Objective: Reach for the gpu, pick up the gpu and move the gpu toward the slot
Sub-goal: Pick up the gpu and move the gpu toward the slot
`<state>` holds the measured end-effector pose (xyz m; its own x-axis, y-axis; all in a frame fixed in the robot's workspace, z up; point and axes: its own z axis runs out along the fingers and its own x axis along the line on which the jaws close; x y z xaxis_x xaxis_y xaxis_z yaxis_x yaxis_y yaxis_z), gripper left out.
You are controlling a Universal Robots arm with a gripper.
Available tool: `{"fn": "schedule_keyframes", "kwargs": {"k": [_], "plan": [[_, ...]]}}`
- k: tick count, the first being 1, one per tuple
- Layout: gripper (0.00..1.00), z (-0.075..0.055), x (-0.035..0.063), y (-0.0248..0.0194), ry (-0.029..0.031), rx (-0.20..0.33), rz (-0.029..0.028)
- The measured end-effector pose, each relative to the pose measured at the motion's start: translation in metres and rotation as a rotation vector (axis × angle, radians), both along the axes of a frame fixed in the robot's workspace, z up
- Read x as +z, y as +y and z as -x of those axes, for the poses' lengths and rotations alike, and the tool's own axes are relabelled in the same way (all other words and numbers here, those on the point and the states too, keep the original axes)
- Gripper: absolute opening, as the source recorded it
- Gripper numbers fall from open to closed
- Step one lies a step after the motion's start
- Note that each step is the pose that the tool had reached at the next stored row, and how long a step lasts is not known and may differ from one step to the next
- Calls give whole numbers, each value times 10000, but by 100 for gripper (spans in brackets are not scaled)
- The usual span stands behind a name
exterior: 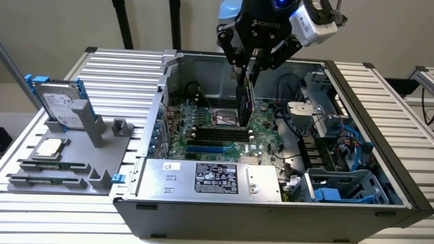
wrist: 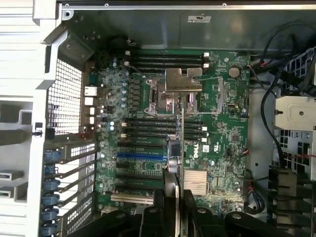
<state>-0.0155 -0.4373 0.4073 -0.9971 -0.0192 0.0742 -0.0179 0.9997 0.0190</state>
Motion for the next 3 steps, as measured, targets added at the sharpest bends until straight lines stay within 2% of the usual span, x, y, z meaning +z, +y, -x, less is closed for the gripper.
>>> {"fn": "schedule_keyframes", "kwargs": {"k": [3], "plan": [[26,0,0,0,0,0,0]]}}
